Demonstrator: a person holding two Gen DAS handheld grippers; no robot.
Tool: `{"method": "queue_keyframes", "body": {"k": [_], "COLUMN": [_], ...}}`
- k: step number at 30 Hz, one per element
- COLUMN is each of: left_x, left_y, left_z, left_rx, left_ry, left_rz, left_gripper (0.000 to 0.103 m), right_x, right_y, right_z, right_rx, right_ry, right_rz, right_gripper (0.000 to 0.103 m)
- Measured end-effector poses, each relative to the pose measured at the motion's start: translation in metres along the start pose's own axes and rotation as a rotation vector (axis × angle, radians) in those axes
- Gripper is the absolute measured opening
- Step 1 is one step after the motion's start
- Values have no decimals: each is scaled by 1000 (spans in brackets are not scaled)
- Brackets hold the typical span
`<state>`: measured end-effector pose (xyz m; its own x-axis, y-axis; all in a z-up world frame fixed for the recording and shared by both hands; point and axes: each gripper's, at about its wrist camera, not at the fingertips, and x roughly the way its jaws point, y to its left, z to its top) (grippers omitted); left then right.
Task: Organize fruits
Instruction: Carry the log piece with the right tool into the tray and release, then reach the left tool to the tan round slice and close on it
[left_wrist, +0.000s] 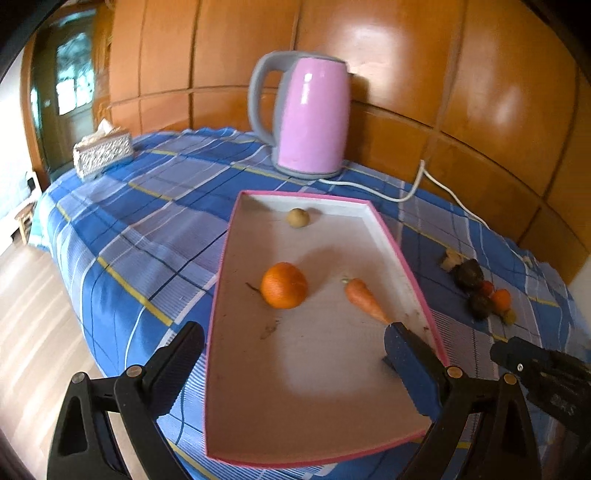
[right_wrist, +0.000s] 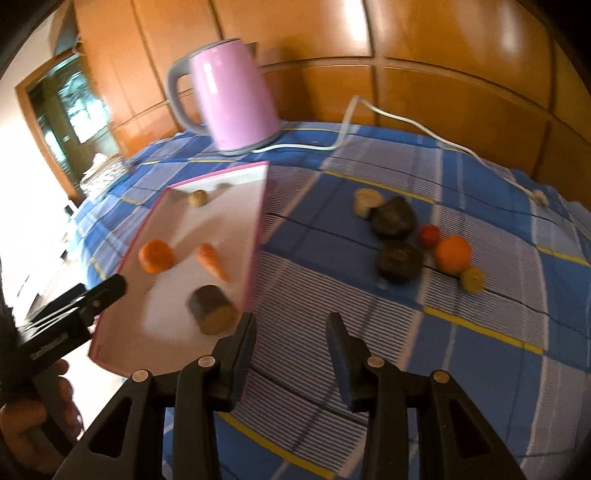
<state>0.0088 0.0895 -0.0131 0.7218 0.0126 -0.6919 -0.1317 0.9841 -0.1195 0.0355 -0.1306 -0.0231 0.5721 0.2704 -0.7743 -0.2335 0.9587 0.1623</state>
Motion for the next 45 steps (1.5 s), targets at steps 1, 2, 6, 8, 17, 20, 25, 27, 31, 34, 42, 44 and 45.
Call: {"method": "queue_keyframes", "body": {"k": [1,2,6,8,17,20,25,27,31,34,42,44,45], "left_x": [-2,-4,-9,-11,-14,-14,-12,-12,-8,-2,14,21,26], "left_y": [-4,-7,-16,-20,-36,-43,-54,-59,-69,-79,-103,-107,-111], "left_z": [0,0,0,0,-3,-4,-6,-6,-6,-2,16,21,23], "left_rx": [14,29,69,82,142,166,199,213,225,229,223,213,216], "left_ry": [-6,-12,-27,-30,-27,-23,-10,-4,27,65,144,180,201], "left_rz": [-2,-4,-8,-11,-21,-22,-31,-41,-101,-138,-234,-254,-267], "left_gripper": [99,99,99,99,99,99,99,99,99,99,91,82,77], "right_x": [-1,-3,-9,-12,-21,-22,-23,-24,-26,-27,-28,-28,-29], "right_y": [-5,-10,-25,-31,-65,-74,-89,-95,-107,-117,-142,-148,-151], "right_z": [-2,-3,-6,-7,-14,-17,-23,-25,-31,-35,-49,-52,-53], "right_rx": [11,23,64,75,141,159,191,200,208,222,253,270,281], "right_ry": [-4,-8,-24,-33,-56,-56,-53,-53,-61,-62,-57,-56,-56], "right_rz": [-15,-29,-61,-77,-142,-161,-189,-207,-262,-296,-392,-401,-401], "right_gripper": [40,40,40,40,40,40,40,40,40,40,40,40,40]}}
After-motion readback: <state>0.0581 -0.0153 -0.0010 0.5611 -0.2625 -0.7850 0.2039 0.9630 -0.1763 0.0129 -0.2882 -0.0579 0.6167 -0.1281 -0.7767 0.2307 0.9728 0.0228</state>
